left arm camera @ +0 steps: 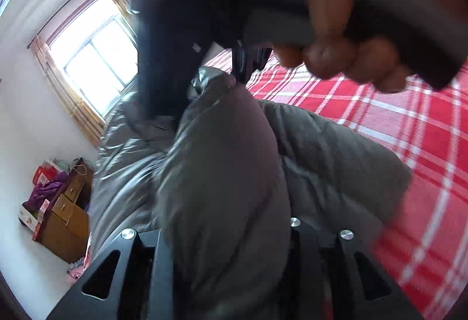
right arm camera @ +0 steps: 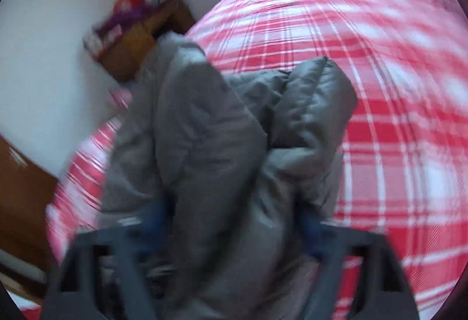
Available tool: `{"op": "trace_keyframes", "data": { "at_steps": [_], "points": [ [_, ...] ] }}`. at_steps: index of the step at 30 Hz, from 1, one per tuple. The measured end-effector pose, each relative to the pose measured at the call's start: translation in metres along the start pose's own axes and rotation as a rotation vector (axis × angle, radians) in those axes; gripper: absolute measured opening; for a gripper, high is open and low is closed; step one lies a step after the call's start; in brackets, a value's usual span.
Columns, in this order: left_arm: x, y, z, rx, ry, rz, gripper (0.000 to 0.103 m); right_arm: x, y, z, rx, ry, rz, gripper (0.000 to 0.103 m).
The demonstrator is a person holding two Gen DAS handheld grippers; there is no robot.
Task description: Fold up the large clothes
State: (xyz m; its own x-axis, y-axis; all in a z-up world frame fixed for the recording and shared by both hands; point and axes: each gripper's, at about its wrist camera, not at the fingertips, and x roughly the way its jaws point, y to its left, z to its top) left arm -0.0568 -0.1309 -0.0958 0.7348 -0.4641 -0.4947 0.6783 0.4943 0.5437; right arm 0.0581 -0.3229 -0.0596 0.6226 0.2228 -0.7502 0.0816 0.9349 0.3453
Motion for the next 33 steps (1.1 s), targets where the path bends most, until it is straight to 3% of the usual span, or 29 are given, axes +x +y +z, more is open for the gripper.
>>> {"op": "trace_keyframes", "data": {
  "at_steps": [3, 9, 13, 16, 20, 24, 25, 26, 27, 30, 33],
  "points": [
    [-0.034, 0.009, -0.02, 0.078, -0.035, -0.015, 0.034, 0.006, 0.003, -0.001, -0.033, 0.025, 0.02, 0.04],
    [-0.079, 0.034, -0.043, 0.111, 0.005, -0.059, 0.035, 0.007, -0.004, -0.015, 0.007, 0.044, 0.139, 0.038],
    [-0.086, 0.025, -0.037, 0.163, 0.004, -0.061, 0.035, 0.013, 0.007, -0.018, -0.013, 0.047, 0.15, 0.038],
    [-0.082, 0.011, -0.016, 0.148, -0.055, -0.09, 0.047, 0.015, 0.004, -0.016, 0.025, 0.035, 0.161, 0.035],
    [-0.091, 0.011, 0.009, 0.06, -0.156, -0.156, 0.048, 0.007, 0.002, -0.008, 0.041, -0.012, 0.151, 0.032],
    [-0.094, 0.034, 0.012, -0.053, -0.14, -0.247, 0.048, 0.004, -0.004, -0.002, 0.02, 0.001, 0.129, 0.032],
    [-0.092, 0.036, 0.01, -0.067, -0.135, -0.266, 0.055, 0.004, -0.006, -0.001, 0.02, 0.004, 0.135, 0.032],
    [-0.087, 0.034, 0.01, -0.059, -0.13, -0.267, 0.067, 0.005, -0.007, -0.002, 0.023, 0.006, 0.143, 0.032],
    [-0.084, 0.031, 0.008, -0.041, -0.132, -0.249, 0.071, 0.006, -0.007, -0.001, 0.024, 0.004, 0.15, 0.032],
    [-0.075, 0.011, 0.011, 0.005, -0.145, -0.271, 0.071, 0.003, 0.003, 0.001, -0.011, -0.016, 0.178, 0.032],
    [-0.076, 0.0, 0.028, 0.047, -0.209, -0.266, 0.071, 0.002, 0.007, 0.001, -0.038, -0.013, 0.165, 0.032]
  ]
}}
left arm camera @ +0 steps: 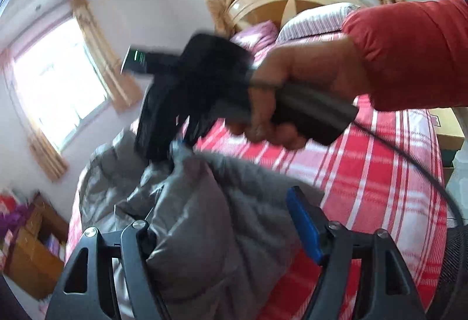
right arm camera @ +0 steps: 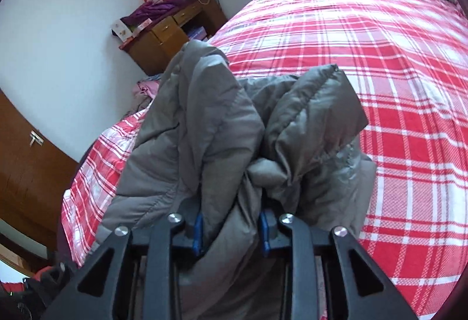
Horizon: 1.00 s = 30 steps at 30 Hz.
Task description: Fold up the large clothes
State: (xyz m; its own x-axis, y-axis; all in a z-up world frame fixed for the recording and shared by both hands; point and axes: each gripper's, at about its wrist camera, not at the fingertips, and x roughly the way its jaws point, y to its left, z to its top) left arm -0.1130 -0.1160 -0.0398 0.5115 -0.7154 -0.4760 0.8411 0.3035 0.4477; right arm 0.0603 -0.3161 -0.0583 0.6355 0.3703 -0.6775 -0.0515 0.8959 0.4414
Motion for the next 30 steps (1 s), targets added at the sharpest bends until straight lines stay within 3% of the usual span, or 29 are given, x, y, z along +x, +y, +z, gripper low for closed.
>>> {"op": "trace_keyframes", "data": {
  "at_steps": [5, 7, 10, 15, 17, 19, 20, 22, 25, 30],
  "points": [
    [-0.019, -0.002, 0.014, 0.022, -0.114, 0.031, 0.072, -0.001, -0.018, -0.004, 0.017, 0.021, 0.005, 0.032],
    [-0.027, -0.002, 0.012, 0.046, -0.109, 0.072, 0.072, -0.001, -0.029, -0.008, 0.058, 0.023, 0.035, 0.032],
    [-0.046, 0.032, 0.001, -0.135, -0.093, 0.018, 0.072, -0.001, -0.042, -0.011, 0.117, 0.004, 0.08, 0.032],
    [-0.078, 0.135, -0.042, -0.634, -0.14, 0.085, 0.073, 0.0, -0.037, -0.007, 0.109, -0.014, 0.065, 0.03],
    [-0.074, 0.175, -0.062, -0.802, -0.096, 0.18, 0.074, -0.003, -0.029, 0.0, 0.115, -0.041, 0.143, 0.029],
    [-0.063, 0.203, -0.077, -0.911, -0.068, 0.179, 0.074, -0.008, -0.029, 0.006, 0.176, -0.095, 0.328, 0.028],
    [-0.054, 0.213, -0.081, -0.953, -0.063, 0.161, 0.074, -0.009, -0.031, 0.007, 0.201, -0.11, 0.378, 0.028],
    [-0.037, 0.221, -0.084, -0.997, -0.045, 0.142, 0.074, -0.004, -0.04, 0.005, 0.261, -0.115, 0.465, 0.028],
    [-0.004, 0.226, -0.087, -1.071, 0.02, 0.09, 0.074, 0.013, -0.069, -0.015, 0.353, -0.058, 0.425, 0.027],
    [0.034, 0.189, -0.053, -0.972, 0.085, 0.033, 0.074, 0.012, -0.124, -0.054, 0.503, -0.067, 0.422, 0.023]
  ]
}}
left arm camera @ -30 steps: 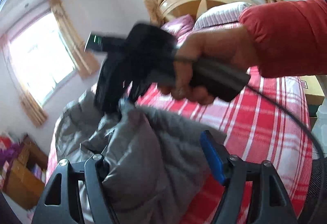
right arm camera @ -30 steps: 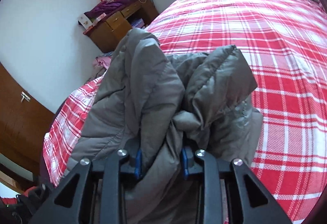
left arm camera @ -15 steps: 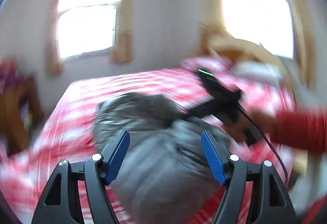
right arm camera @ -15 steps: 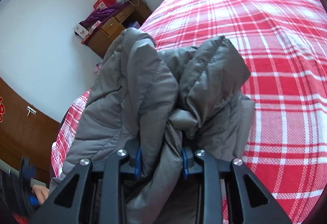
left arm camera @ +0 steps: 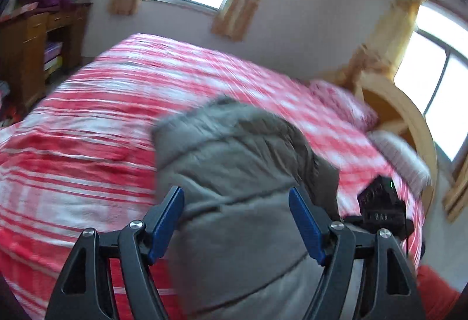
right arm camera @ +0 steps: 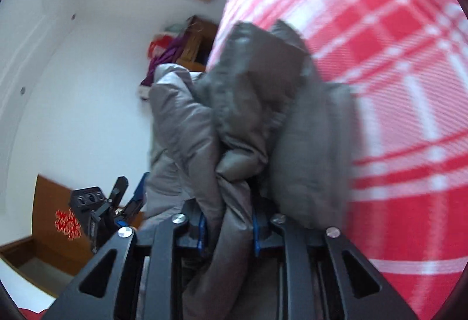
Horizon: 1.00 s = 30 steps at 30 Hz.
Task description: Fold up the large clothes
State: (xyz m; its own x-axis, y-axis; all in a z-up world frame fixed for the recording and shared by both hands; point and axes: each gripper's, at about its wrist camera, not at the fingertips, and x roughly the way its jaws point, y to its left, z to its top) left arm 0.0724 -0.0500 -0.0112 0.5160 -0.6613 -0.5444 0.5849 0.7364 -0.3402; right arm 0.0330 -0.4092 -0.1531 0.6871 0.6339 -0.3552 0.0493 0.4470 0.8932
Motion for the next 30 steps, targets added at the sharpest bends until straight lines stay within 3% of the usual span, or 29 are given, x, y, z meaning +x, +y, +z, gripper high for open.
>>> {"op": "trace_keyframes", "data": {
  "at_steps": [4, 9, 13, 16, 20, 21, 24, 25, 30],
  "points": [
    [0.022, -0.031, -0.031, 0.184, 0.019, 0.195, 0.075, -0.009, -0.006, -0.008, -0.008, -0.025, -0.047, 0.029],
    [0.014, -0.03, -0.032, 0.199, 0.016, 0.203, 0.076, -0.033, 0.033, -0.011, -0.11, -0.065, -0.252, 0.053],
    [0.019, -0.026, -0.032, 0.164, 0.018, 0.219, 0.077, -0.066, 0.103, -0.01, -0.23, -0.181, -0.462, 0.053],
    [0.02, -0.037, -0.032, 0.201, 0.012, 0.273, 0.077, -0.062, 0.162, -0.006, -0.295, -0.253, -0.52, 0.053],
    [0.024, -0.041, -0.031, 0.236, 0.024, 0.317, 0.078, -0.009, 0.187, 0.017, -0.251, -0.19, -0.48, 0.057],
    [0.022, -0.039, -0.03, 0.234, 0.029, 0.317, 0.078, 0.011, 0.185, 0.02, -0.256, -0.178, -0.537, 0.056],
    [0.014, -0.028, -0.024, 0.202, 0.035, 0.306, 0.078, 0.041, 0.157, 0.017, -0.294, -0.244, -0.857, 0.056],
    [0.012, -0.025, -0.02, 0.191, 0.026, 0.305, 0.079, 0.046, 0.14, 0.014, -0.294, -0.26, -0.913, 0.056],
    [0.03, -0.019, 0.005, 0.137, 0.022, 0.367, 0.08, 0.041, 0.093, 0.001, -0.265, -0.31, -0.812, 0.057]
  ]
}}
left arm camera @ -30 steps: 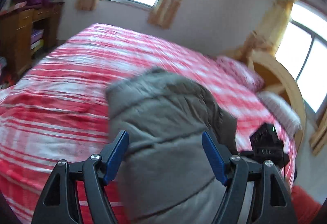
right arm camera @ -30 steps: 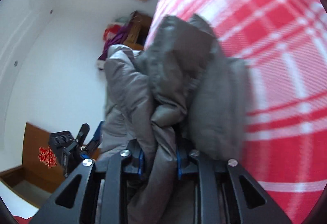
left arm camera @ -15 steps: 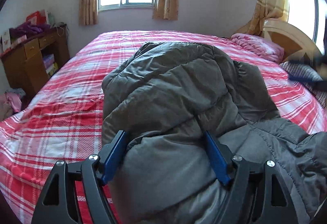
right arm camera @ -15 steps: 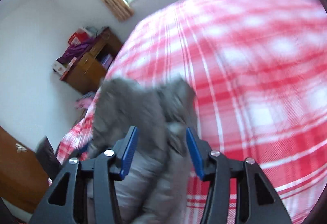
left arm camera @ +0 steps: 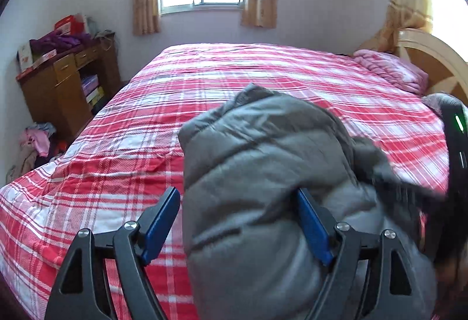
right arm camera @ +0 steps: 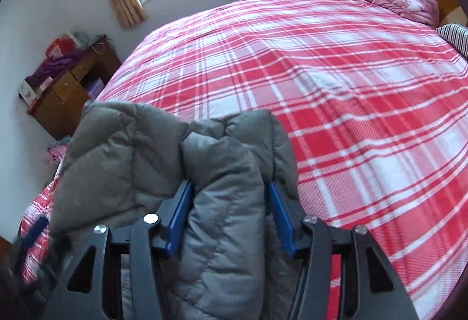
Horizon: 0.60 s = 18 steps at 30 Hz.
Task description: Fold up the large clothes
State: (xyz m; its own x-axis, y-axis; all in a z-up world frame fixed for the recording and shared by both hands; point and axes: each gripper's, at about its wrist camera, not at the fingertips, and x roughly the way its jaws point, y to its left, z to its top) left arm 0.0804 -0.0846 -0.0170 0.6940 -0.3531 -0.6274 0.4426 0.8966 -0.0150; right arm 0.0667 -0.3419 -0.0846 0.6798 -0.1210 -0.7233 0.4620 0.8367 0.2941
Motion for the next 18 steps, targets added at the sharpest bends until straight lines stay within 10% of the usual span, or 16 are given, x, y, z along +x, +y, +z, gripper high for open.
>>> {"op": "trace_keyframes", "data": {
  "at_steps": [7, 18],
  "points": [
    [0.033, -0.009, 0.003, 0.058, -0.002, 0.097, 0.083, 0.005, -0.002, -0.022, -0.023, -0.077, 0.042, 0.067],
    [0.088, 0.025, -0.011, -0.111, 0.133, 0.015, 0.097, 0.03, 0.001, -0.011, -0.028, -0.031, 0.045, 0.073]
  ]
}}
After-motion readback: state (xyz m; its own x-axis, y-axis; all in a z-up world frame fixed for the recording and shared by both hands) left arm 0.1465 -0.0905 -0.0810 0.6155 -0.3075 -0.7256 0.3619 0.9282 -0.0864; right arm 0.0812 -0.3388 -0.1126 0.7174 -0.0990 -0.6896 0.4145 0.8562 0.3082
